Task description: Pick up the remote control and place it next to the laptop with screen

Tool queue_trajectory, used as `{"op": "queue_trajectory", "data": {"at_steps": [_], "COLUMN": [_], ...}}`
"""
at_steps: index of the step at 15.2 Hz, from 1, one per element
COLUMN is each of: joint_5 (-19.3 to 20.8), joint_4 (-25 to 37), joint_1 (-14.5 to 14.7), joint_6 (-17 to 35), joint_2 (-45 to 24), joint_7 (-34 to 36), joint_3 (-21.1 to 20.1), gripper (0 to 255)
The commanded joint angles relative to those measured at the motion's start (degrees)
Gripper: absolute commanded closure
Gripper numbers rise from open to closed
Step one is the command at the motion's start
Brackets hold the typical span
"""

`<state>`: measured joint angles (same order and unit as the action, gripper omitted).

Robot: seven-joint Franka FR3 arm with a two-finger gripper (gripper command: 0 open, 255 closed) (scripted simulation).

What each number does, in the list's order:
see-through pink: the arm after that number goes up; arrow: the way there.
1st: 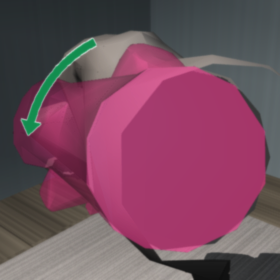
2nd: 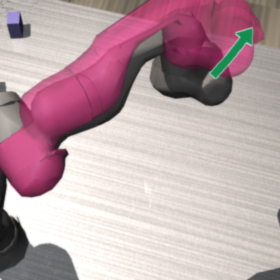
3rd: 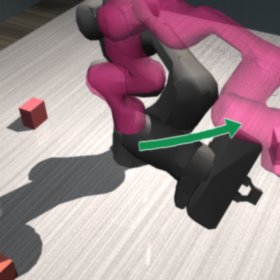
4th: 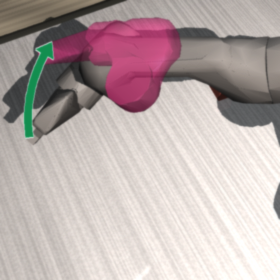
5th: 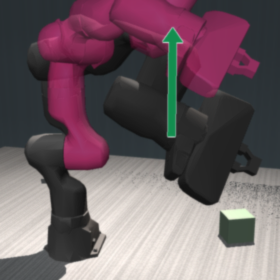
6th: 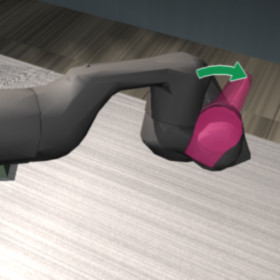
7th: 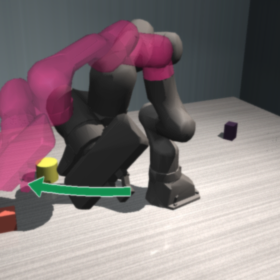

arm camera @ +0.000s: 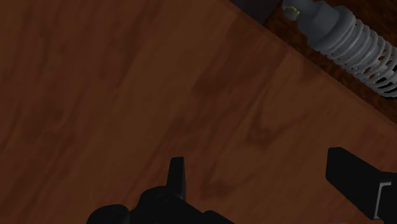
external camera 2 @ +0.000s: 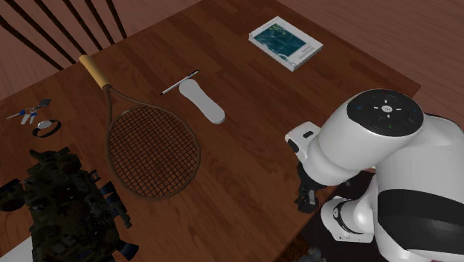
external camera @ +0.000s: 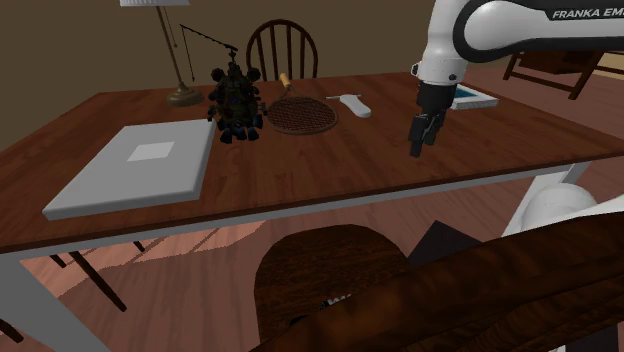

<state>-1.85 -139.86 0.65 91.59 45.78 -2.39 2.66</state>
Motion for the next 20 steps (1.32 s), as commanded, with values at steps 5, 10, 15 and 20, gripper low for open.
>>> {"op": "queue_trajectory", "data": {"at_steps": [5, 10, 15, 20], "joint_5": [0.6, 1.0, 1.1, 0.6], "joint_4": [6.0, 14.8, 25.1, 36.9], "joint_1": [-1.2, -2.6, -3.9, -5.2], "joint_6": [3.4, 5.9, 6.7, 5.7], "joint_2": [-9.1, -20.1, -30.7, -41.3], "joint_7": [1.3, 2.9, 4.4, 5.6], "joint_3": [0.8, 2.1, 3.5, 5.1], "gripper": [0, 0, 0, 0]}}
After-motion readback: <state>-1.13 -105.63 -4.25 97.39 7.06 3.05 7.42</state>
